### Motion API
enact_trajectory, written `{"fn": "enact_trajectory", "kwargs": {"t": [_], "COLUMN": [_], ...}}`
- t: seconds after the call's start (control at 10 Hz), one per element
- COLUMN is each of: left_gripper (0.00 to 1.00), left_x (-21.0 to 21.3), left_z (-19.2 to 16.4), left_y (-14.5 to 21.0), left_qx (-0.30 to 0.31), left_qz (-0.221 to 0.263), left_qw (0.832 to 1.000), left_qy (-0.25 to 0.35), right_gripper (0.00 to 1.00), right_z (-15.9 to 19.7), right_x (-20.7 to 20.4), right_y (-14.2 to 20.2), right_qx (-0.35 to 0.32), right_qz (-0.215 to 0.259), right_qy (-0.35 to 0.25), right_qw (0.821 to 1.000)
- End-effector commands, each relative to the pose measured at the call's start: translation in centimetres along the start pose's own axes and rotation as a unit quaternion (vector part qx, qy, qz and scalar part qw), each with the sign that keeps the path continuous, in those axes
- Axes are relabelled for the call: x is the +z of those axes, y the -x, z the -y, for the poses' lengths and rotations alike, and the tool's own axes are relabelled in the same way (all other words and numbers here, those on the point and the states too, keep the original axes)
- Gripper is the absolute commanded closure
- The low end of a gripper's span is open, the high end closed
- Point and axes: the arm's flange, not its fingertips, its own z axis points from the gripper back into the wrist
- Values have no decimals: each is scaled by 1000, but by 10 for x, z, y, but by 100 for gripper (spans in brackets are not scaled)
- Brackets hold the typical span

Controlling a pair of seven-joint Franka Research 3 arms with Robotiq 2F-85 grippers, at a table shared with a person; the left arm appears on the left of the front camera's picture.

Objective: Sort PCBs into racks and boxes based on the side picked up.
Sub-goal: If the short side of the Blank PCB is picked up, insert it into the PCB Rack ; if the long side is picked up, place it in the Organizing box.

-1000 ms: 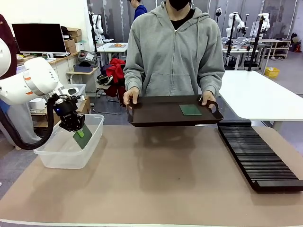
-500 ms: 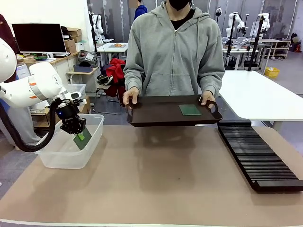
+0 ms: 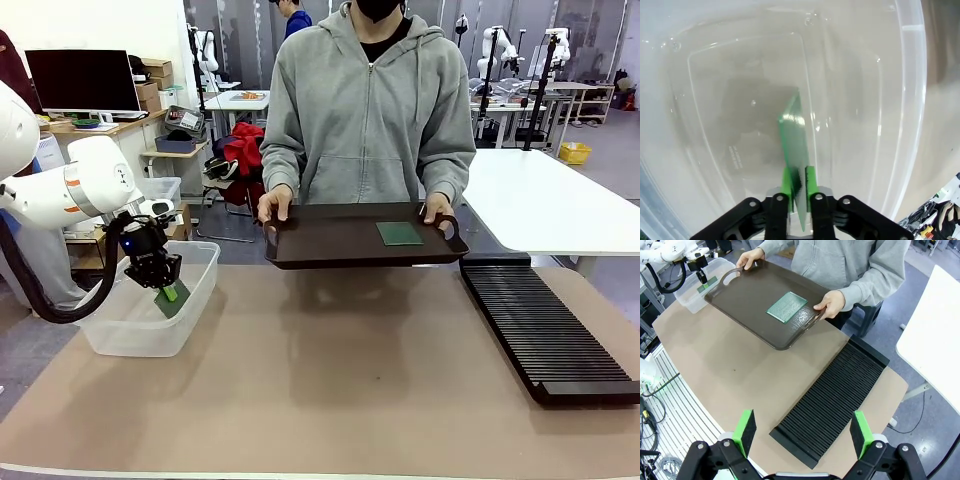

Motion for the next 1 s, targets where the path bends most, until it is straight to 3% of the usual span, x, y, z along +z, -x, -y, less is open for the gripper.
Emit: {"fn": "enact_trajectory", "kwargs": {"t": [0.0, 0.7, 0.9], "left_gripper": [69, 0, 0], "left_x": [2, 43, 53], "left_z": [2, -6, 2], "left_y": [-2, 9, 18], "left_qx": [12, 32, 5], "left_qz": [7, 74, 79], "left_qw": [1000, 993, 992], "left_qy": [-24, -91, -102], "right_gripper": [0, 0, 0], "right_z": [-2, -2, -2], "right_x": [-1, -1, -1], "right_y": [0, 0, 0], "right_qx": [-2, -2, -2], "right_qz": [2, 2, 2], "right_qy": [0, 0, 0], "right_qw": [1000, 1000, 1000]}}
